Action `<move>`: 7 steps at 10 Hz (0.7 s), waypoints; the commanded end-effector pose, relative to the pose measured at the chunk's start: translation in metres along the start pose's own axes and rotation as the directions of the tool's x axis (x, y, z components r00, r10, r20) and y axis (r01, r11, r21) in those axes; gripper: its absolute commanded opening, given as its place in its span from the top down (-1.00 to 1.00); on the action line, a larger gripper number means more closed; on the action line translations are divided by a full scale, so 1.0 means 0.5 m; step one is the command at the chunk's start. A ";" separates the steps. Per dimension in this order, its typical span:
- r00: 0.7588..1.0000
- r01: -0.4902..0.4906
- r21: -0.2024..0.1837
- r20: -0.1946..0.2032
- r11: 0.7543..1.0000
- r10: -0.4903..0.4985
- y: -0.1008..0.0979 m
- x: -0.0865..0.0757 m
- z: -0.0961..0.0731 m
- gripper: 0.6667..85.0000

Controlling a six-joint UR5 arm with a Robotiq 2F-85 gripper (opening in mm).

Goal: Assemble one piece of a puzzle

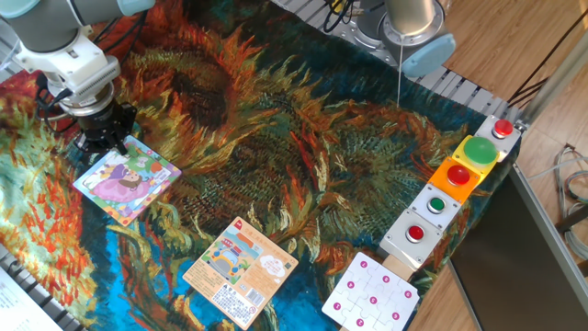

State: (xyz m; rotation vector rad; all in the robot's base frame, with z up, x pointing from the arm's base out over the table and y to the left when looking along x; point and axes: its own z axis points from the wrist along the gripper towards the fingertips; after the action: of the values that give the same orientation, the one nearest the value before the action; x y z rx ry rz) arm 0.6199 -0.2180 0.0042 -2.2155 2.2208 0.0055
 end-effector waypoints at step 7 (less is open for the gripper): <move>1.000 -0.012 -0.002 0.020 1.000 0.012 0.002 -0.011 -0.004 0.98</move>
State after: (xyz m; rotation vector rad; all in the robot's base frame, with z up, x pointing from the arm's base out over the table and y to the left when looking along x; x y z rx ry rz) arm 0.6187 -0.2130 0.0055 -2.2078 2.2246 0.0234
